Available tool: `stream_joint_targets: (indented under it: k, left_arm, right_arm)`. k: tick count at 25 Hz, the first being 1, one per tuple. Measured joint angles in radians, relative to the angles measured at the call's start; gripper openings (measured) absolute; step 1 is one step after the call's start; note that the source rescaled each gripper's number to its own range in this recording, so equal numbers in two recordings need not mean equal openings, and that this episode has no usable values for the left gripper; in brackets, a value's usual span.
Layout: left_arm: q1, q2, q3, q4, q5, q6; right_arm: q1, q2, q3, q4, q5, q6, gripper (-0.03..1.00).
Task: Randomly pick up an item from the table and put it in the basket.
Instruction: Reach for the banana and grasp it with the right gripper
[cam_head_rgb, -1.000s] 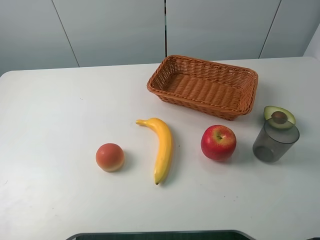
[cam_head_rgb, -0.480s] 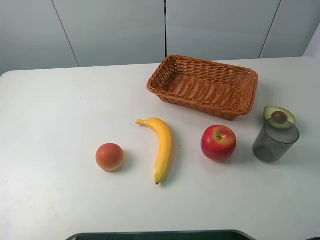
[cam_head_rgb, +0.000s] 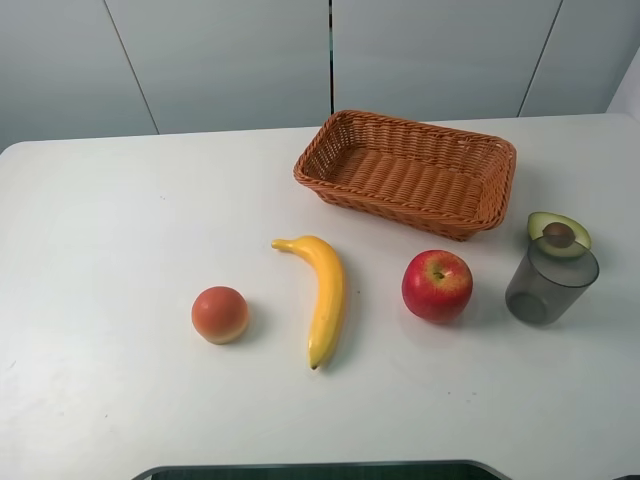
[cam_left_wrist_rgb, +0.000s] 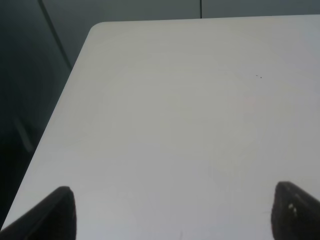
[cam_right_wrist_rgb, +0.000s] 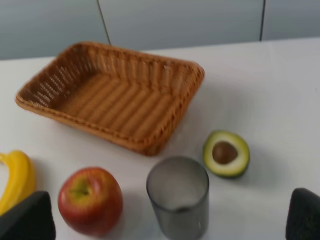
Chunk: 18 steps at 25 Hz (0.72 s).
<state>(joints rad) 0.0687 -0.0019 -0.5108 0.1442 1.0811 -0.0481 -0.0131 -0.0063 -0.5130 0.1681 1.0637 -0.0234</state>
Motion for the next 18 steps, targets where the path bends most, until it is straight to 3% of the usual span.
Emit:
stream_joint_targets:
  k: [7, 12, 18]
  left_arm:
    - [0.0, 0.0, 0.0, 0.0, 0.0, 0.0]
    - [0.0, 0.0, 0.0, 0.0, 0.0, 0.0]
    - [0.0, 0.0, 0.0, 0.0, 0.0, 0.0]
  right_arm:
    - [0.001, 0.192, -0.1, 0.077, -0.193, -0.123, 1.0]
    - [0.001, 0.556, -0.25, 0.133, -0.21, -0.249, 1.0]
    - [0.009, 0.915, -0.403, 0.166, -0.223, -0.265, 1.0]
